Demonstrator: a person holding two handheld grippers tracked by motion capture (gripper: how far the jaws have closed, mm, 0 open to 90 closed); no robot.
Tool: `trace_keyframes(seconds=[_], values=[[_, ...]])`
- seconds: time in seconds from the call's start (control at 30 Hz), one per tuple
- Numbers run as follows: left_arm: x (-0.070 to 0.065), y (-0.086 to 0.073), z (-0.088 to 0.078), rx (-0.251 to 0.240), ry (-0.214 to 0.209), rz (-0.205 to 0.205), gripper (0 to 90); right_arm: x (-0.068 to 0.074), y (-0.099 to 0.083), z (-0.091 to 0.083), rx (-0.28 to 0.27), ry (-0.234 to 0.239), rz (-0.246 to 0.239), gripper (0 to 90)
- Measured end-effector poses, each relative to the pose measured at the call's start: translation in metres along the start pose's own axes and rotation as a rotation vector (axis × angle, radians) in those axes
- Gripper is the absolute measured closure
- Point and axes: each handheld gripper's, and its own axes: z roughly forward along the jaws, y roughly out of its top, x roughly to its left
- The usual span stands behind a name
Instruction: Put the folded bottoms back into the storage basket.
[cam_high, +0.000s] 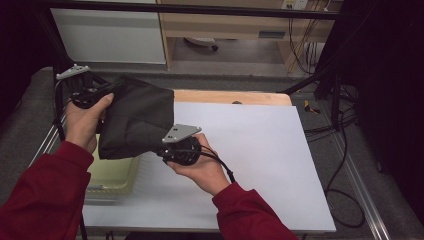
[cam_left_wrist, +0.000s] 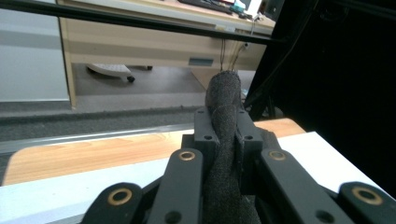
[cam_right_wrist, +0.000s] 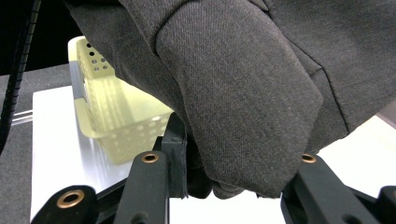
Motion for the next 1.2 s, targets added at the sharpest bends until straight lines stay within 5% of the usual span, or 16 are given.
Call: trace_keyframes(seconds=[0.33,1.2], values=[[0.025,-0.013,-0.025,-0.013,0.057,-0.016,83.0,0.021,0.013,0.023,0.022,0.011,-0.039,64.0],[0.057,-0.022,-0.037,0.024,0.088,-0.004,82.9,0.040,0.014,0.059,0.016,0.036,-0.028,63.8]])
